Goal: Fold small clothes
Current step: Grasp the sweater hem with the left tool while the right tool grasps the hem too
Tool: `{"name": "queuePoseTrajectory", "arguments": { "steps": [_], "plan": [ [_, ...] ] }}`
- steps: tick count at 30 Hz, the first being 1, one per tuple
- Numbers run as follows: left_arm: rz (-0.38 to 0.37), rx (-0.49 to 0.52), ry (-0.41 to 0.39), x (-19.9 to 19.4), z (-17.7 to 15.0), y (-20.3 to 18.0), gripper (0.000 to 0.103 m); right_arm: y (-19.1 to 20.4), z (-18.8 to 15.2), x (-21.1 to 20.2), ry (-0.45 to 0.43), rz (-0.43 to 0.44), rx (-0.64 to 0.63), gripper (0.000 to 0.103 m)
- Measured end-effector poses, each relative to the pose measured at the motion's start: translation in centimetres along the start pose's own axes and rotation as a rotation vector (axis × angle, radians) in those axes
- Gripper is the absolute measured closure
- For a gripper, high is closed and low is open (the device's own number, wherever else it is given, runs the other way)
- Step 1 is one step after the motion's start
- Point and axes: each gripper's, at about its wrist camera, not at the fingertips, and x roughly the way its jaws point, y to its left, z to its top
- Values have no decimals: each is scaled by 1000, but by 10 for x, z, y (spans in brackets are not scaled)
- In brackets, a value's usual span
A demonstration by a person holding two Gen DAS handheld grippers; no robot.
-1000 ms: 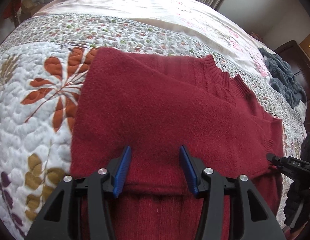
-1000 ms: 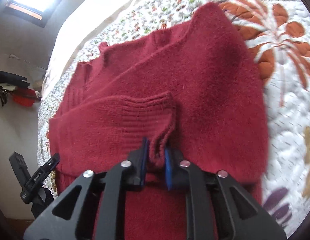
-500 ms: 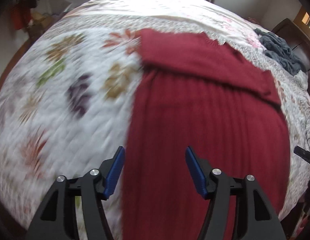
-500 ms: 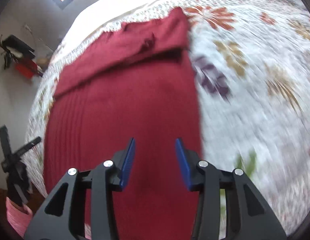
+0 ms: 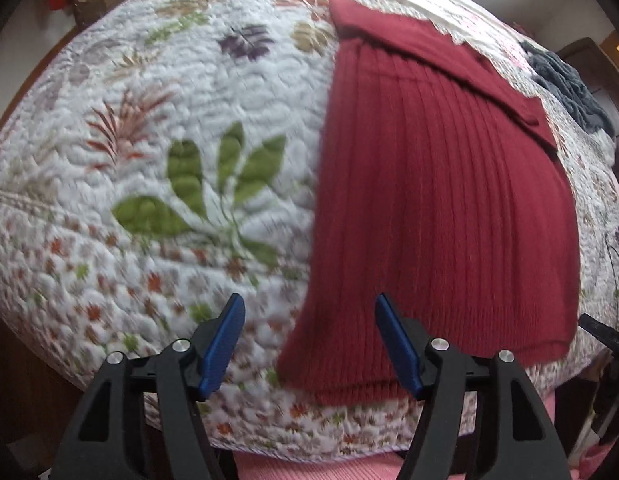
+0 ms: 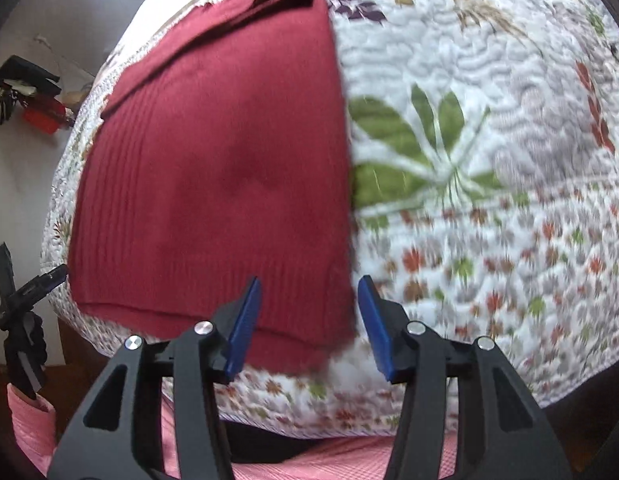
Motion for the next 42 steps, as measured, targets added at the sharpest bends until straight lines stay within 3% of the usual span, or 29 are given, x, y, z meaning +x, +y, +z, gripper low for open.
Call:
{"name": "queuePoseTrajectory", "arguments": {
  "steps": [6,11,14,16,17,19,21,29,35,42],
  "plan": [
    [-42,22,39,19,-8,-12,36,-9,-10,10,6,35,40,54],
    [-59,12,33,22,-5,-19,39,2,-8,21,35,115,31,68],
    [-72,12,23,19,-6,-18,49,5,-3,35,60,128,63,72],
    [-50,19,18,18,-8,-15,71,8,-2,36,60,121,52,91],
    [-37,16,16,15,-12,-8,77,10,-1,35,59,127,40,97],
    [-50,-9,13,11,-14,1,95,13,1,31,51,147,37,97],
    [-122,-46,7,6,-14,5,95,17,6,25,39,177,37,98],
    [-183,-49,-76,-25,6,-5,96,14,39,-16,-53,335,80,98],
    [-201,-93,-126,-33,44,2,96,14,78,-24,-80,328,84,98],
    [-198,-123,-126,-13,88,0,96,15,124,-3,-43,318,123,98]
  ]
}}
